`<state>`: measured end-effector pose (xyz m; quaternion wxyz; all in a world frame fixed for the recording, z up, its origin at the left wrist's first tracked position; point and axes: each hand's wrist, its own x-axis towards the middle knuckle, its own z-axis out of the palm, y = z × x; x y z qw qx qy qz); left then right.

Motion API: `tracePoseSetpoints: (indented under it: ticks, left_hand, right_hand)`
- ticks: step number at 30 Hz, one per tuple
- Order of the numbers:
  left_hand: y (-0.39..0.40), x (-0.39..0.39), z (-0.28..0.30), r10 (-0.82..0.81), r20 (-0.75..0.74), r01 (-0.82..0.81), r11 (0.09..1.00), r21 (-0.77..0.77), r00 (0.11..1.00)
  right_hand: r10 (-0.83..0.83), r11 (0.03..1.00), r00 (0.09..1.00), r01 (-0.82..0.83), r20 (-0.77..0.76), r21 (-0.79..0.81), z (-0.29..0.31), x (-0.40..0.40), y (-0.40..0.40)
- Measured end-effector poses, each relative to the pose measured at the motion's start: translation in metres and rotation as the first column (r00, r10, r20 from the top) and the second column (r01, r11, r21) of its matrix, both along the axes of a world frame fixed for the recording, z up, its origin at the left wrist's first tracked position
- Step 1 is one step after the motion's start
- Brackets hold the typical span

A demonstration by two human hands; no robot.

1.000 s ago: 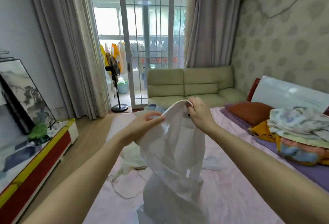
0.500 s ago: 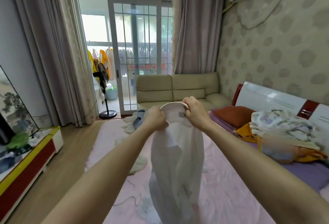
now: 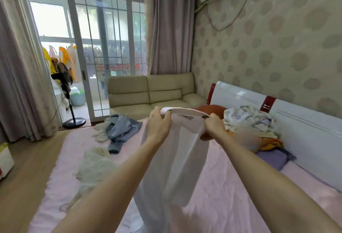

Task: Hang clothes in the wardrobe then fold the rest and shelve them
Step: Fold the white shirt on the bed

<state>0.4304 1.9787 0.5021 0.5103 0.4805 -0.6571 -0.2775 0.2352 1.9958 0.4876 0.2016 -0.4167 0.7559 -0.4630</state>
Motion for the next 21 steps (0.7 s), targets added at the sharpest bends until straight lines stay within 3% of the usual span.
tracePoseSetpoints:
  ticks: [4,6,7,10,11,14,17,19,21]
  left_hand:
    - [0.014,-0.028,0.062,-0.073,-0.166,0.021,0.954,-0.298,0.983]
    - [0.012,-0.032,0.093,-0.207,-0.218,0.101,0.904,-0.415,0.954]
    - [0.010,-0.034,0.104,-0.261,-0.178,0.147,0.865,-0.480,0.949]
    - [0.010,-0.035,0.114,-0.285,0.122,0.304,0.781,-0.546,0.951]
    - [0.009,-0.035,0.113,-0.269,0.179,0.323,0.781,-0.534,0.946]
    - [0.013,-0.025,0.118,-0.096,0.050,0.107,0.793,-0.599,0.994]
    - [0.024,-0.018,0.143,0.092,-0.089,-0.128,0.722,-0.680,0.992]
    - [0.036,-0.023,0.144,0.142,-0.062,-0.145,0.696,-0.704,0.988]
    - [0.041,-0.034,0.129,0.072,-0.004,-0.057,0.751,-0.658,0.997]
  right_hand:
    - [-0.173,0.892,0.985,0.149,-0.018,-0.427,0.077,-0.005,0.034]
    - [-0.179,0.798,0.977,0.075,-0.116,-0.598,0.117,-0.005,0.049]
    - [-0.150,0.777,0.974,0.010,-0.170,-0.629,0.136,-0.002,0.059]
    - [0.038,0.742,0.973,-0.179,-0.227,-0.646,0.159,0.003,0.072]
    - [-0.011,0.760,0.957,-0.181,-0.291,-0.625,0.159,0.003,0.075]
    - [-0.359,0.735,0.808,-0.064,-0.467,-0.675,0.157,-0.007,0.093]
    - [-0.618,0.625,0.628,0.027,-0.473,-0.780,0.174,-0.016,0.109]
    - [-0.703,0.578,0.548,0.066,-0.454,-0.814,0.172,-0.015,0.108]
    - [-0.669,0.602,0.558,0.019,-0.491,-0.798,0.148,-0.012,0.106]
